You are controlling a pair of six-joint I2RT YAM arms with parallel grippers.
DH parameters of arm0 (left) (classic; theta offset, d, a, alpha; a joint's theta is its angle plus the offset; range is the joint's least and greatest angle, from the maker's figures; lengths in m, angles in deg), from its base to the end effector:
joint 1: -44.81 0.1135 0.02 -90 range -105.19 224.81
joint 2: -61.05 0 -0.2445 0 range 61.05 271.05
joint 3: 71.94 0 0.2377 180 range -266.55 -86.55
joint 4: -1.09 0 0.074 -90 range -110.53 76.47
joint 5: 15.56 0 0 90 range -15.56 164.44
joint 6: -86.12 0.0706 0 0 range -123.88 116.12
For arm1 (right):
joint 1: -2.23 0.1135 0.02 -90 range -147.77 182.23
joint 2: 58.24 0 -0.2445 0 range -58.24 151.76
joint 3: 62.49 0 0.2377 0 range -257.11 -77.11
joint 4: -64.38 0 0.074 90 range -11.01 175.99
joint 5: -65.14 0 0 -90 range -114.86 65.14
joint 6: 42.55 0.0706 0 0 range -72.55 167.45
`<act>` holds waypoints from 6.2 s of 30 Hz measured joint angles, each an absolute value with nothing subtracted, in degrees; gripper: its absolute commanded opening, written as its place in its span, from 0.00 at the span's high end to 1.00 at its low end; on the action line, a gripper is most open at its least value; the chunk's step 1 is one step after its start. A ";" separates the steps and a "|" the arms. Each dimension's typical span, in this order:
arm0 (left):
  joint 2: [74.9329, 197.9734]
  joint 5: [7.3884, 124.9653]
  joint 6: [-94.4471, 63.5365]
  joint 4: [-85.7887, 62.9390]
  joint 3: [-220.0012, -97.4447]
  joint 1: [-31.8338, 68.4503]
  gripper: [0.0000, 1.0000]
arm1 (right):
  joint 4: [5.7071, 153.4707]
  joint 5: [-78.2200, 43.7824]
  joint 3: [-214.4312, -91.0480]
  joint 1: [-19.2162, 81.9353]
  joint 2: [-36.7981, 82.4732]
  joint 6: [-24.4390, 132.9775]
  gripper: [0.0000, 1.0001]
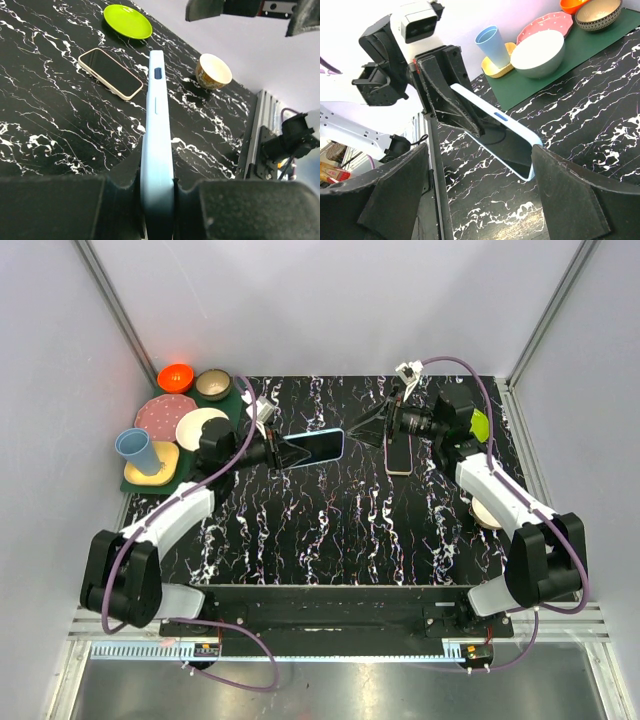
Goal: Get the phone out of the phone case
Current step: Pick up the phone at the center of the board, then remove the phone case from the phone.
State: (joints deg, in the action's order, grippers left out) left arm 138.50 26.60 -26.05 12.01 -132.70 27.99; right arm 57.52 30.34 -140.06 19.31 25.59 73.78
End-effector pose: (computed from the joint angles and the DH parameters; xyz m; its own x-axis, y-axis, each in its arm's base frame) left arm 0.2867 -0.1413 0.2717 -0.4288 -0.1350 -0.8933 0.7973 0.4083 -0.4445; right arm 0.3121 0.1565 0.3319 -0.4135 0.1378 -0.9000 -0.8581 0.2714 0.4358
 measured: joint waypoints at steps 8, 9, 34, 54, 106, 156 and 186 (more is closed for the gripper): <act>133.47 27.74 -15.34 -0.93 -136.35 27.31 1.00 | 55.01 30.41 -138.60 19.31 25.59 74.57 0.14; 133.01 27.59 -14.95 -1.41 -136.35 27.33 1.00 | 54.35 30.76 -138.47 19.31 25.65 75.18 0.14; 131.48 20.20 -29.15 15.07 -128.95 26.72 1.00 | 36.16 34.86 -132.94 19.31 29.13 87.14 0.39; 131.61 19.04 -31.99 20.49 -127.87 26.52 1.00 | 26.96 37.77 -131.56 19.31 30.81 93.56 0.59; 128.46 17.16 -32.43 23.95 -124.77 26.52 1.00 | 15.53 40.70 -130.64 19.44 33.83 107.83 1.00; 127.61 16.18 -35.78 32.91 -119.74 27.16 1.00 | 15.38 35.02 -128.04 21.54 35.60 118.33 1.00; 126.28 13.07 -35.16 34.68 -119.70 25.78 1.00 | 32.65 39.59 -131.15 18.46 21.31 90.48 0.43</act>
State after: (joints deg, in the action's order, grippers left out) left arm 126.28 13.07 -35.16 34.68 -119.70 25.78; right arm 32.65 39.59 -131.15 18.46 21.31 90.48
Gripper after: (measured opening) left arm 0.175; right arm 0.564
